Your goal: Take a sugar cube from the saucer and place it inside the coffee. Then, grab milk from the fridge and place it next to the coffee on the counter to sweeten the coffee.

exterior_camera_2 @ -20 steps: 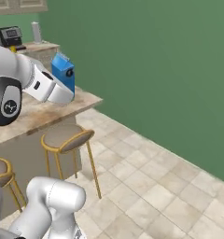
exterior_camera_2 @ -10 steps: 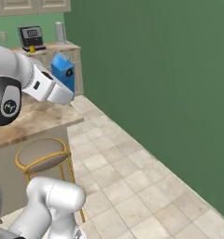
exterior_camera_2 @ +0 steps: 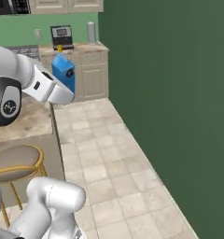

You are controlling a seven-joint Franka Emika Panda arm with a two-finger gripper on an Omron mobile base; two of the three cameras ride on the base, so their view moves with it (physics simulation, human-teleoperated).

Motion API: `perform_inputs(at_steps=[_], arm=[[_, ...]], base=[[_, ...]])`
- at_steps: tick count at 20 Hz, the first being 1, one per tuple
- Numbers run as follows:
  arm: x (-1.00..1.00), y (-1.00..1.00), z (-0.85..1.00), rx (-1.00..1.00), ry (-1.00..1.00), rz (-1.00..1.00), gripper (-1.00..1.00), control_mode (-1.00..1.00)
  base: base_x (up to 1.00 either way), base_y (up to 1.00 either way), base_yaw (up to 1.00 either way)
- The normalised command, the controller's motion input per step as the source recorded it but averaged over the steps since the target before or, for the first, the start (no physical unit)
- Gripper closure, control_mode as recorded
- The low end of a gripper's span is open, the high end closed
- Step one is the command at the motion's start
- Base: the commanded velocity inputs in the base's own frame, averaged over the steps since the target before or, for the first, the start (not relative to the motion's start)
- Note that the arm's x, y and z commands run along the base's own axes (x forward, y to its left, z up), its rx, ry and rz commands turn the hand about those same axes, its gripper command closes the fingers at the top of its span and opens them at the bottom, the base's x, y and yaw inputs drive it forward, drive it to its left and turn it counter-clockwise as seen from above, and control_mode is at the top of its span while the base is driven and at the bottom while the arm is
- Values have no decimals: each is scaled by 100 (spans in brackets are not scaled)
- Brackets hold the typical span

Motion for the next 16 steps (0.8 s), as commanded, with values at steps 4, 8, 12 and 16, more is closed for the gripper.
perform_inputs(at_steps=[4,8,12,16], arm=[[0,0,0,0,0,0,100,100],[0,0,0,0,0,0,100,100],[0,0,0,0,0,0,100,100],[0,0,0,0,0,0,100,100]], base=[[87,-94,56],[93,-100,50],[100,-96,43],[100,-81,41]])
